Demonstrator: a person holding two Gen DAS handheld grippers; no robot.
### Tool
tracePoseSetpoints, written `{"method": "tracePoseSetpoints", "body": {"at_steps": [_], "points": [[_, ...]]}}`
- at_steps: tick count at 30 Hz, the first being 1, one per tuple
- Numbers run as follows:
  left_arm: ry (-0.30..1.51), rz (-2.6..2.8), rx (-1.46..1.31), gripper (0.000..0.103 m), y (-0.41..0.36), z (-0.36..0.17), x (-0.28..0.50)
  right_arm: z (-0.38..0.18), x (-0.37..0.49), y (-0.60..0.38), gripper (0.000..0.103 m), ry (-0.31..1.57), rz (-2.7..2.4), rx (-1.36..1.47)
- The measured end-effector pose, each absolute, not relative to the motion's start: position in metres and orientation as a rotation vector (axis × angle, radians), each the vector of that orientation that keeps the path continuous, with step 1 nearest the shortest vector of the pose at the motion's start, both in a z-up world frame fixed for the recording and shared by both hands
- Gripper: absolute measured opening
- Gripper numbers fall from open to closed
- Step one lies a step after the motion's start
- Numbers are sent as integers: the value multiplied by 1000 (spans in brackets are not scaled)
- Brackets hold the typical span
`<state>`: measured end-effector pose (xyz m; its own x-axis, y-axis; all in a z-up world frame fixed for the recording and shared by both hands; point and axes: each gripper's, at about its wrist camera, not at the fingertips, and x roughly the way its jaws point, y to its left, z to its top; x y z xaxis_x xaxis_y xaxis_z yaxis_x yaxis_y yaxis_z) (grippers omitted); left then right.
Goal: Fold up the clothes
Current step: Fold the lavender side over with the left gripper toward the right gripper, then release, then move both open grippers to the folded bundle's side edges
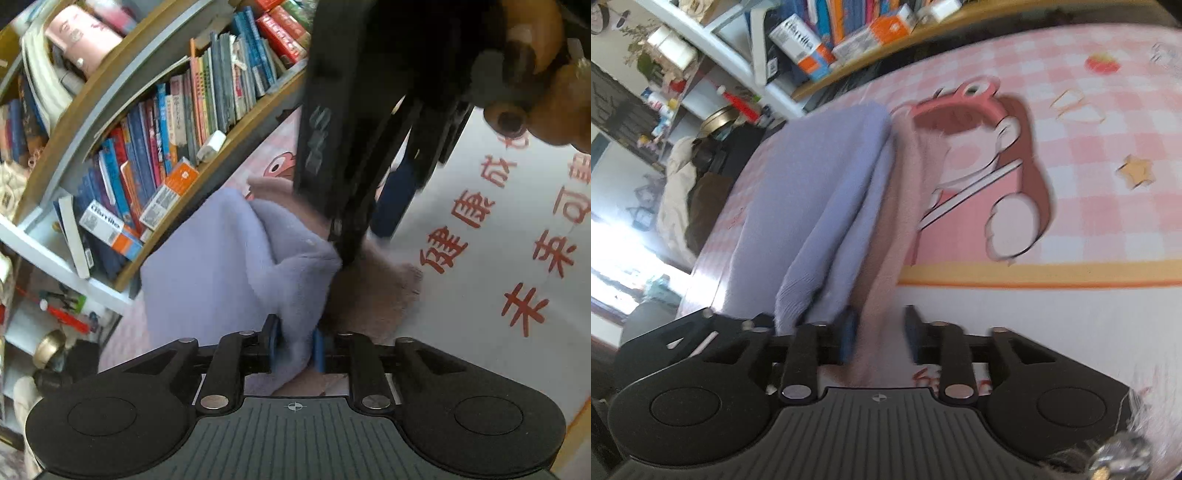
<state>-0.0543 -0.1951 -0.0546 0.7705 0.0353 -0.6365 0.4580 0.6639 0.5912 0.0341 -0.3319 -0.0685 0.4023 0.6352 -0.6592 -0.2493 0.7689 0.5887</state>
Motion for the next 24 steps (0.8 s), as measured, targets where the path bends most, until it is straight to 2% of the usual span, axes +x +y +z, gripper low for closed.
{"method": "tracePoseSetpoints", "body": {"at_steps": [5, 8, 9, 15, 17, 18, 19, 21, 24], "points": [[670, -263, 600, 30, -162, -21, -76, -39, 38, -346, 44, 886, 580, 459], [670, -226, 432, 30, -132, -6, -83, -28, 46, -337, 54, 857, 618, 465], [669, -208, 385, 30, -122, -3, -84, -28, 50, -330, 58, 866, 622, 466], [642, -103, 221, 30, -74, 10, -80, -47, 82, -288, 60, 1008, 560, 476], [623, -99, 212, 30, -63, 14, -81, -48, 87, -276, 54, 1010, 525, 455], [616, -98, 211, 30, -58, 15, -81, -47, 89, -272, 29, 1001, 509, 443], [612, -103, 209, 30, -55, 15, -80, -45, 89, -268, 16, 992, 501, 433], [608, -123, 205, 30, -49, 14, -77, -31, 80, -262, 14, 924, 496, 401], [601, -152, 199, 30, -39, 13, -73, 6, 41, -250, 14, 715, 583, 313]]}}
